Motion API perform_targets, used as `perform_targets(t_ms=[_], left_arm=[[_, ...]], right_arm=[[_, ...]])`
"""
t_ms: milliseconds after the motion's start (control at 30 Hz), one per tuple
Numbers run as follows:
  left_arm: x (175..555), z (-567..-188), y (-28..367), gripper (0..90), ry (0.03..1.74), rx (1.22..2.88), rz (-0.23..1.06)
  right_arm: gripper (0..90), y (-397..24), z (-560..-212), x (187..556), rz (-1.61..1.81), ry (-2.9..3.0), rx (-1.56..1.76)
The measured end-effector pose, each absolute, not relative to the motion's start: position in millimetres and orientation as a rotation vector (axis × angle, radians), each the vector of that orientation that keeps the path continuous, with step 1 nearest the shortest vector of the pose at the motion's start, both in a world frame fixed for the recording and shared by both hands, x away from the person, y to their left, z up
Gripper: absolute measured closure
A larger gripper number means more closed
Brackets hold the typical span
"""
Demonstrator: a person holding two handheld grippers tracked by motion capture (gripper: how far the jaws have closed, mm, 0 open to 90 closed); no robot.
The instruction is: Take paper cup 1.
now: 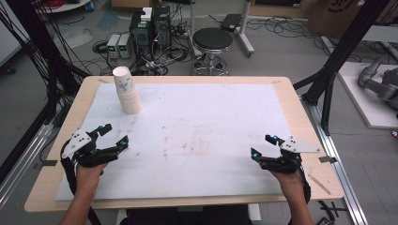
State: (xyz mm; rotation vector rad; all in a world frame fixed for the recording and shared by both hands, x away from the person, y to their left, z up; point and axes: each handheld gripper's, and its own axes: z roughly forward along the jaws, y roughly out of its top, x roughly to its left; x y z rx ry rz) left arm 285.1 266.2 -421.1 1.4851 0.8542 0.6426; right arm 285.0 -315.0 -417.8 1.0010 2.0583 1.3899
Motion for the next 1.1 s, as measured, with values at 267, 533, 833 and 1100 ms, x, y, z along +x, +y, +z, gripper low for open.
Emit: perform_targets(t_ms=[267,533,833,1100], left_arm=[[287,-422,265,16.8,0.853,1.487,0.643],[288,-422,261,16.8,0.849,1.490,0.632],[293,-421,260,16.8,0.850,1.478,0.624],[297,-409,258,16.6,0.834,1.471,0.608]], right_arm=[[19.3,-318,-419,284,1.389,2.057,1.001],[19.3,-316,-420,286,1.399,2.063,1.005],[19.3,-315,-418,285,1.393,2.060,1.006],[19.3,-313,-415,281,1.393,2.057,1.000]])
